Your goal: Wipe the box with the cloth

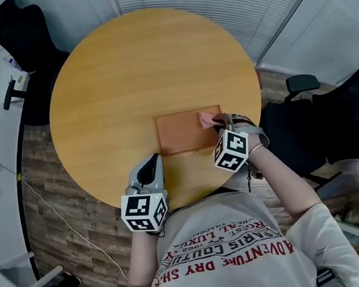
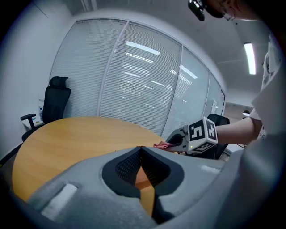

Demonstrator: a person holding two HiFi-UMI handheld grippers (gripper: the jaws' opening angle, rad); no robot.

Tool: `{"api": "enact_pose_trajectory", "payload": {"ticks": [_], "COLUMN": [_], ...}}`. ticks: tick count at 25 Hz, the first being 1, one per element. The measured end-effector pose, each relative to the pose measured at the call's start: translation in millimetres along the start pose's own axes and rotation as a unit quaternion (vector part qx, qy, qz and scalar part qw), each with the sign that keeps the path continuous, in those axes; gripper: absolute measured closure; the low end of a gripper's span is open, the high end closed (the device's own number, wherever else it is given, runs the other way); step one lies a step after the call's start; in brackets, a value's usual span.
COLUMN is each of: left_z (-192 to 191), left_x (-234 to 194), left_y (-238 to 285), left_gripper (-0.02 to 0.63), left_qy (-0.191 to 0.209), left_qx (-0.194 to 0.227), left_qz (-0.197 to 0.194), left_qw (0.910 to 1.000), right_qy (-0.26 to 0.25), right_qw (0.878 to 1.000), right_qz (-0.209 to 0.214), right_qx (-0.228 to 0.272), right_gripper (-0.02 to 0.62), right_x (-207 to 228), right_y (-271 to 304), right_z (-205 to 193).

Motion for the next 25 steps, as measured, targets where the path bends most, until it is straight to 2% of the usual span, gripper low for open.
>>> {"api": "enact_pose_trajectory", "payload": {"ticks": [8, 14, 25], "left_z": [0, -1, 1], "left_x": [0, -4, 3], "left_y": [17, 21, 30], "left_gripper": [0.597, 0.597, 0.597], "left_qy": [-0.008, -0.009, 0.005], "left_qx": [-0.012, -0.020, -0.027], "left_qz": [0.028, 0.044, 0.034], "left_qw": [0.9995, 0.9988, 0.9990], "right_qy": [-0.040, -0.052, -0.041], "right_qw": [0.998, 0.998, 0.999], "right_qz": [-0.034, -0.018, 0.016], "right_qx": [-0.017, -0.018, -0.019], "right_gripper": [0.561, 0.561, 0.561], "right_x": [41, 39, 27], "right_y": [28, 41, 50], "right_z": [-7, -10, -15]}}
Point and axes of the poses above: the fingertips, and each gripper's own axes: y forward along the fingers, x to its right, z out of its top, the point moved 3 cm from there along -y, backward along the fingers, and after that the axes turned 12 degrees about z, right-handed, at the moved point
